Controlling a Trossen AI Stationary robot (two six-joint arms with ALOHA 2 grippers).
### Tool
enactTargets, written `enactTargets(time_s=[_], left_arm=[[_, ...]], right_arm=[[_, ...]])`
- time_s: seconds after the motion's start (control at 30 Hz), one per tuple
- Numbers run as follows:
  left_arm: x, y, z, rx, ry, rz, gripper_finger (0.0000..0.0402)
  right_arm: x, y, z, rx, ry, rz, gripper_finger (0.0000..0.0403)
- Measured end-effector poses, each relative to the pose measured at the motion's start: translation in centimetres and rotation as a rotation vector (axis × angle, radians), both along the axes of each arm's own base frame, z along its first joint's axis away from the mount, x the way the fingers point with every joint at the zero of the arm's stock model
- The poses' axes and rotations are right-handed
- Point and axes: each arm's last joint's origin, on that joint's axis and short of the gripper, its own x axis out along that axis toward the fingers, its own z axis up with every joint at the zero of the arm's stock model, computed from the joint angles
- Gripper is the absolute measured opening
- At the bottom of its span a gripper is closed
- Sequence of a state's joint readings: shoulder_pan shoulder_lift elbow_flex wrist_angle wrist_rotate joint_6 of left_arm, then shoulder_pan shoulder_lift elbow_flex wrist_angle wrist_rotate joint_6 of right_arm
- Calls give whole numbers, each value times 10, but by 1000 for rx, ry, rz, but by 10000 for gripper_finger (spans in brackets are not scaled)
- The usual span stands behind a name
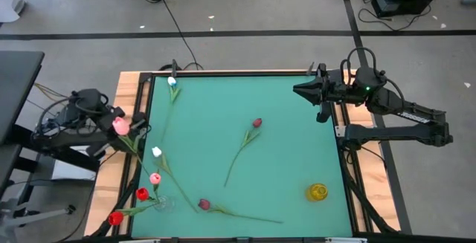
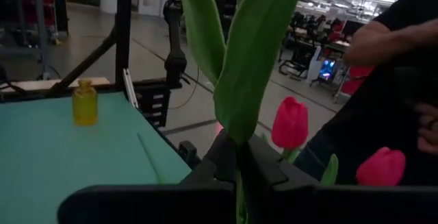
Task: Sort flowers into vase by color
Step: Put the pink tulip into the white transparent vase
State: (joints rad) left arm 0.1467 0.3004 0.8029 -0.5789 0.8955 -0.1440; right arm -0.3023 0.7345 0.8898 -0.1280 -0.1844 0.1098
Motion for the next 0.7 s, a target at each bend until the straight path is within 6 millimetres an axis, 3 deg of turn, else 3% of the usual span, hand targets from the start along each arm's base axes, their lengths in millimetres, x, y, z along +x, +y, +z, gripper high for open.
enactTargets(time_s=[0.43, 0.7], left_arm=[[45, 3, -10, -63, -23, 10, 6], [52, -11, -33, -73, 47, -73, 6]], right_arm=[[0, 0, 0, 0, 0, 0, 52], [0, 0, 0, 0, 0, 0, 52]])
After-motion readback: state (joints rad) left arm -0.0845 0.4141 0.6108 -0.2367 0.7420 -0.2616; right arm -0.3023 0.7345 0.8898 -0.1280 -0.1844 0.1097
